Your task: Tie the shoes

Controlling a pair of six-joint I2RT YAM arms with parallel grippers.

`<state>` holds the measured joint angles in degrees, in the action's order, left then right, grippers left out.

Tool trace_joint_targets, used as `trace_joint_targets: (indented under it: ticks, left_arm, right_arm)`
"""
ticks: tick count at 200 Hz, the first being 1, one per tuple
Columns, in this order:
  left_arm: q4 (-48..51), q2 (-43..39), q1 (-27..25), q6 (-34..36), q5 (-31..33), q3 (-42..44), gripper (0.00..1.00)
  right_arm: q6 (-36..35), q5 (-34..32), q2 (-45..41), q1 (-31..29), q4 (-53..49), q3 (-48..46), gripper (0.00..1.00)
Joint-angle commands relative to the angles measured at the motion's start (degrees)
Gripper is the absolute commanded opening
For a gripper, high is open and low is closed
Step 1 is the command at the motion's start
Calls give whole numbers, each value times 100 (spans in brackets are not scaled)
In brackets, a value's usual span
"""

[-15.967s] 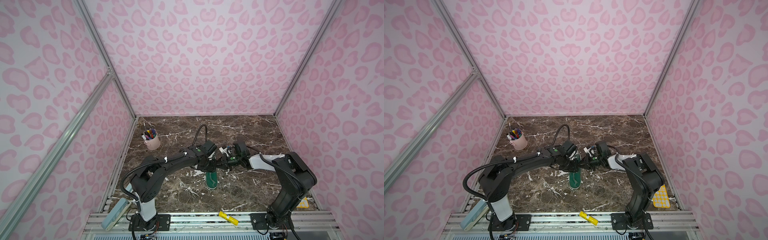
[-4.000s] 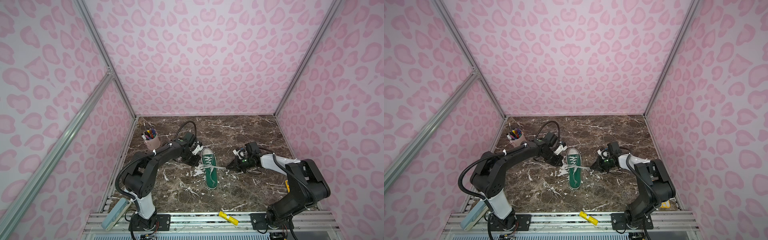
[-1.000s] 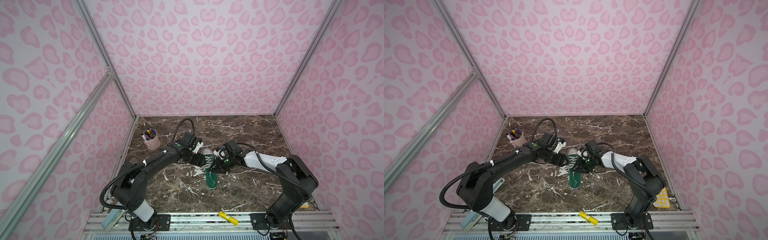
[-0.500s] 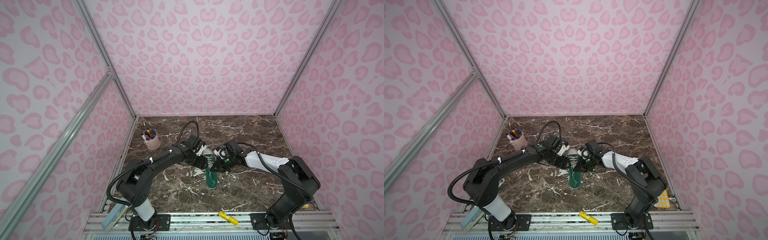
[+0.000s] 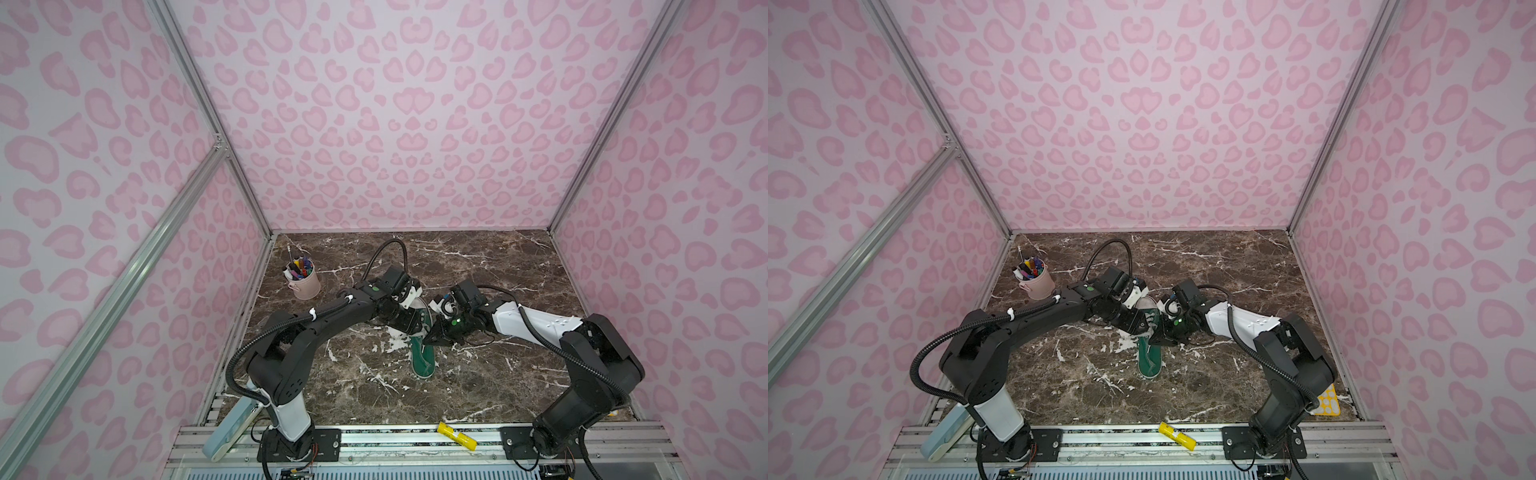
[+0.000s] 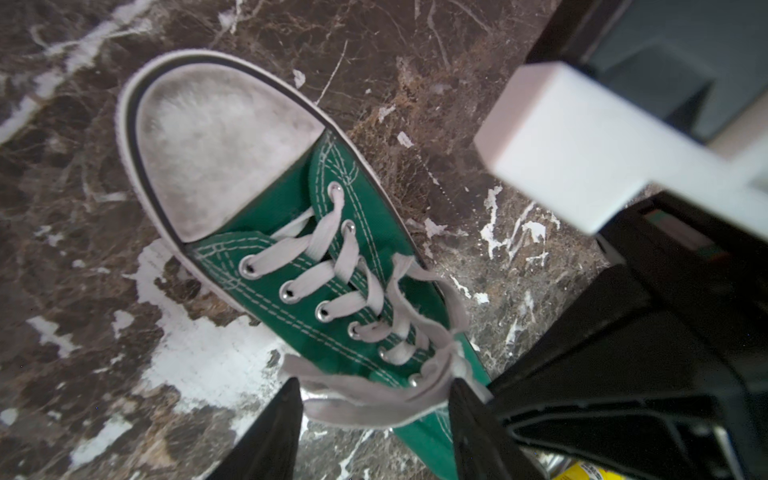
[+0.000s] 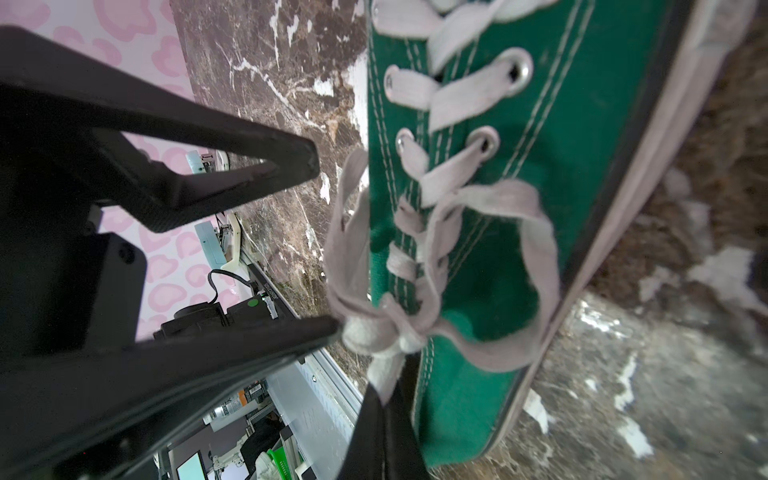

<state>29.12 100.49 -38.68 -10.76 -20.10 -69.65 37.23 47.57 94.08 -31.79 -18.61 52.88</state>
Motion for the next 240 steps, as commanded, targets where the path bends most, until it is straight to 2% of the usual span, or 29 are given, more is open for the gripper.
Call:
trace_joint_targets:
  ticks: [1, 39, 80, 128, 174, 202, 240]
  left_arm:
    - [-129, -1, -19, 118, -264, -36, 59]
    - [-422, -188, -69, 126, -372, 101, 62]
    - [-33, 75, -109, 276, -159, -154, 51]
    - [150, 85, -140, 424, 109, -95, 57]
    - [180, 146, -153, 412, 311, -23, 41]
    - [208, 186, -157, 409, 370, -41, 42]
    - [216, 173, -157, 391, 410, -66, 51]
  right_arm:
    - [-95, 20, -5, 5, -98, -14, 0]
    - [-120, 39, -9, 7, -107, 3, 0]
    - [-201, -29, -33, 15, -261, 12, 0]
    - [-319, -87, -45, 14, -480, 61, 0]
    - [-410, -132, -93, 33, -677, 100, 0]
    - [-519, -143, -110, 37, -862, 143, 0]
    - [-763, -258, -39, 51, -1211, 197, 0]
